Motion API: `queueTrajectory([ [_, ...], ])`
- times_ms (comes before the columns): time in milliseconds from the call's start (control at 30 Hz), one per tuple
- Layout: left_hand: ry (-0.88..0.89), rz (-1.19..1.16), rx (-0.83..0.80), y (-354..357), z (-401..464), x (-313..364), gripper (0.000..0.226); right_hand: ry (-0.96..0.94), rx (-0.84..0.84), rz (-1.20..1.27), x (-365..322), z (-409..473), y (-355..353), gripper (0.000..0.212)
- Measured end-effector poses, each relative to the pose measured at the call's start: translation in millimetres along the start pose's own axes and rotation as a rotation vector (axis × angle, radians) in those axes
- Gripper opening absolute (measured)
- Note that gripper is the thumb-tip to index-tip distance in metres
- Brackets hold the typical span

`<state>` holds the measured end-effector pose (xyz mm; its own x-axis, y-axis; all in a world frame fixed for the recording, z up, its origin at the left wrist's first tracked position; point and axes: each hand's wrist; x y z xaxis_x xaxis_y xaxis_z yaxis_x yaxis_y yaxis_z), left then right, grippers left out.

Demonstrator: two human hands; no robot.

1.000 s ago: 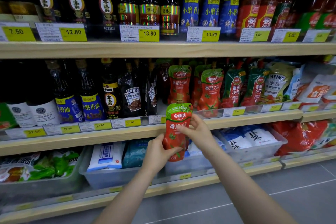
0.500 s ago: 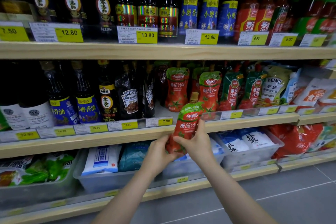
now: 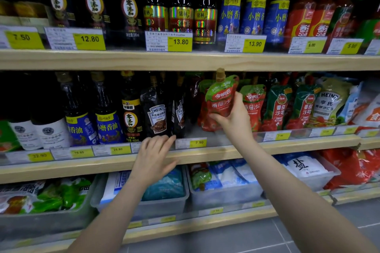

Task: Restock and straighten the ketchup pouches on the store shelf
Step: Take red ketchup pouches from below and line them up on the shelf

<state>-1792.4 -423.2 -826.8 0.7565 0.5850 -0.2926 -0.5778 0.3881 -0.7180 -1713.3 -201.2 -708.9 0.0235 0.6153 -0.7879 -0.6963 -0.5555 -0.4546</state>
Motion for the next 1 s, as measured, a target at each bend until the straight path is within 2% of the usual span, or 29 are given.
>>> queueTrajectory([
  [367, 0.064, 0.168, 0.067, 22, -3, -3, 0.069, 0.226, 0.062, -0.162, 41, 14, 35, 0.079],
  [567, 0.029, 0.128, 0.023, 22, -3, -1, 0.068, 0.147, 0.078, -0.159, 43, 6, 35, 0.091],
  [667, 0.014, 0.105, 0.013, 20, -3, 0, 0.067, 0.104, 0.108, -0.177, 44, -3, 34, 0.083],
  [800, -0.004, 0.084, -0.015, 18, -3, 2, 0.067, 0.149, 0.098, -0.243, 42, -3, 37, 0.057],
  [1000, -0.016, 0.073, -0.039, 19, -4, 0, 0.068, 0.186, 0.119, -0.333, 36, 13, 49, 0.055],
])
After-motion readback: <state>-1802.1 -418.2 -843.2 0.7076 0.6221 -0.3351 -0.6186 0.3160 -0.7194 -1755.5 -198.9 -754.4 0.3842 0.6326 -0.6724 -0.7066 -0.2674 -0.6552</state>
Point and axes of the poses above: each hand's wrist, its own z-axis towards the middle knuckle, its own y-axis out of the palm, x = y × z, and after that the axes turned 10 degrees about y, right-handed
